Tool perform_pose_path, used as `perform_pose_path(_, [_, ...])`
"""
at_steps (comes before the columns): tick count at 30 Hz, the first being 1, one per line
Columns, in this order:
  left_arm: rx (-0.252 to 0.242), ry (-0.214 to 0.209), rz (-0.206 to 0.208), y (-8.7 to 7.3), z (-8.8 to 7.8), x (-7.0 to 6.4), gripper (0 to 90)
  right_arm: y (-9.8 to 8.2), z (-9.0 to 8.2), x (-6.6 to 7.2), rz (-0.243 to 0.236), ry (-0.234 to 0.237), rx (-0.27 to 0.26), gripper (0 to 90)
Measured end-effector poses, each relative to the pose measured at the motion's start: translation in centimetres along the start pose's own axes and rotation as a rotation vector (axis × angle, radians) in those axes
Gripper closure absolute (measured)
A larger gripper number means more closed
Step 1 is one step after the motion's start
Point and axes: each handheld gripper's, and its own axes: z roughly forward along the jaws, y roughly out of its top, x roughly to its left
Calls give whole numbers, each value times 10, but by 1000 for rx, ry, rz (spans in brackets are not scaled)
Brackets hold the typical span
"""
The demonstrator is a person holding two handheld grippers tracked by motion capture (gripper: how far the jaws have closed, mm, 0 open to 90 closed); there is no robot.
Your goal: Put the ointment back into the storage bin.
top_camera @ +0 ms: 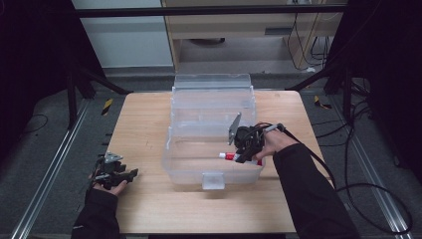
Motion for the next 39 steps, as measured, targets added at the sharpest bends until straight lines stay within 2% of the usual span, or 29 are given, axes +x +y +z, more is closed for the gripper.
perform_pose_path(5, [-3,2,-2,0,0,-1,446,-1,4,1,-17,4,-3,694])
perform_pose_path(18, [0,1,-1,0,0,0,446,-5,16,-1,-17,19,-10,693])
perform_pose_path(25, [2,1,1,0,1,-1,447,-7,15,0,-9,15,-32,694])
perform_pose_path(29, [2,1,0,0,1,0,447,-7,15,0,-20,2,-52,694])
perform_pose_path(39, [2,1,1,0,1,0,448,-7,18,0,-40,14,-48,693])
